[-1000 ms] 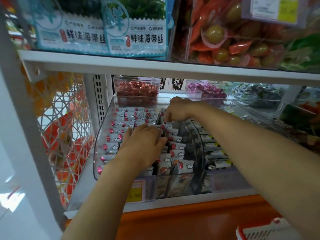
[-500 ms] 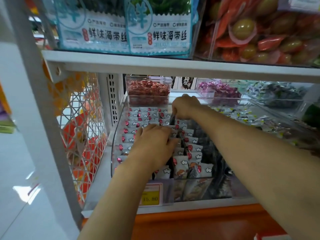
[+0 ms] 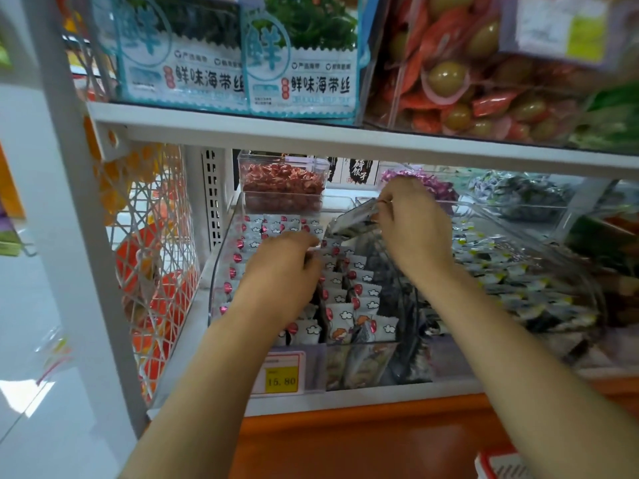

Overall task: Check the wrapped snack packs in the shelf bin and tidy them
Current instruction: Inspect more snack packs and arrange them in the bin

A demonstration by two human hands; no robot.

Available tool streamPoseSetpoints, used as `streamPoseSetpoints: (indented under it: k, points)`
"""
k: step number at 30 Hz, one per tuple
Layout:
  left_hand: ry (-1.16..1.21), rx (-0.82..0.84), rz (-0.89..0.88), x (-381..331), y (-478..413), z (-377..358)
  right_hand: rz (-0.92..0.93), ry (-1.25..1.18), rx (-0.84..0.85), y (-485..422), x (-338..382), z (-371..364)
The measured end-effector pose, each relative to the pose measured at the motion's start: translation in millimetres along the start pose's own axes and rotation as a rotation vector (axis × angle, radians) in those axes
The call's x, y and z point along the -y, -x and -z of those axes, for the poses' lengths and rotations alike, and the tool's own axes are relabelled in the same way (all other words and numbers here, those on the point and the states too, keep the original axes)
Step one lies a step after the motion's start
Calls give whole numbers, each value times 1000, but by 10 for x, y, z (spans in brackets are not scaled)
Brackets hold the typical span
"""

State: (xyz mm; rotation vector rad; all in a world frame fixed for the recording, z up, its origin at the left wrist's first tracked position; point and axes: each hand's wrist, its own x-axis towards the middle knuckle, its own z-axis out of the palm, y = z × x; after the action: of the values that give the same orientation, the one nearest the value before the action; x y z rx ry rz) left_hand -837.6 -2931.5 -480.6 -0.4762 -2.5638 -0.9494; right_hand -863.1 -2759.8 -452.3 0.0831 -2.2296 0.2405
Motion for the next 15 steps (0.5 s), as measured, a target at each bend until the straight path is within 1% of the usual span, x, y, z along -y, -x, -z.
streamPoseSetpoints:
  k: [2, 4, 7, 11, 13, 15]
  points:
    - [55, -33, 18, -24, 41, 18, -87, -101, -77, 147, -4, 174]
    - [126, -58, 51, -65, 81, 42, -170, -247, -75, 265, -6, 318]
    - [217, -42, 60, -127, 141, 50, -311, -474, -27, 406, -4, 455]
    - [345, 31, 43, -207, 229, 27, -581, -837, 76, 596, -16, 524]
    - [415, 42, 84, -221, 256, 16, -683, -1015, 118, 684, -24, 543]
    - [579, 42, 174, -230, 275, 29, -724, -1194, 133, 741, -34, 575]
